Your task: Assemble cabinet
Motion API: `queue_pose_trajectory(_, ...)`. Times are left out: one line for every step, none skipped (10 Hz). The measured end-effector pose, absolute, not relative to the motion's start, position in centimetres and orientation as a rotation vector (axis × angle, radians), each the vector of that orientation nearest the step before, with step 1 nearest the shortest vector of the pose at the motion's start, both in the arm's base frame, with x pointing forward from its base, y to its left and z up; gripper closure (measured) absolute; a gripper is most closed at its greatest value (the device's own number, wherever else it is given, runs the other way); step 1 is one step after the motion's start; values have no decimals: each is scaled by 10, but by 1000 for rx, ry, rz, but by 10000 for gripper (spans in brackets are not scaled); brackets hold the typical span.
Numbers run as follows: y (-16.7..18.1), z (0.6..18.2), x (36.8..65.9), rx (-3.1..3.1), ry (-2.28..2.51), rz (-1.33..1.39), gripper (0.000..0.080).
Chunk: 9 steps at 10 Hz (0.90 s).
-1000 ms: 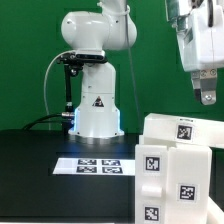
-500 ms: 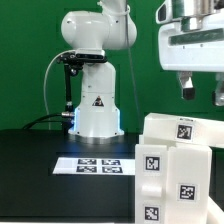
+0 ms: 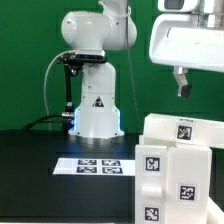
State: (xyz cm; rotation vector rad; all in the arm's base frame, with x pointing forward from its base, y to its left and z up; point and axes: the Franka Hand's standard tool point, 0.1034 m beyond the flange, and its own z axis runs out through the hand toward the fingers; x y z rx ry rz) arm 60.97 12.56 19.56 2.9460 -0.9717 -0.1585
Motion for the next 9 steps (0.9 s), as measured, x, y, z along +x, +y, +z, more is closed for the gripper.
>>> queue_pose_trajectory(125, 195, 610, 2985, -856, -161, 151)
queue_pose_trajectory(125, 195, 610, 3014, -761, -163, 151)
queue_pose_trajectory(123, 195, 610, 3055, -605, -164, 151)
queue_pose_trajectory(118, 195, 610, 3101, -364, -163, 151)
queue_pose_trajectory(115, 194, 610, 3106, -149, -159, 151)
queue_pose_trajectory(113, 192, 610, 3105, 91, -169, 151)
queue_pose_trajectory(110, 189, 609, 3079, 326, -184, 151)
queue_pose_trajectory(108, 186, 608, 3051, 525, -213, 151)
queue_pose_trajectory(108, 186, 608, 3020, 665, -228, 151)
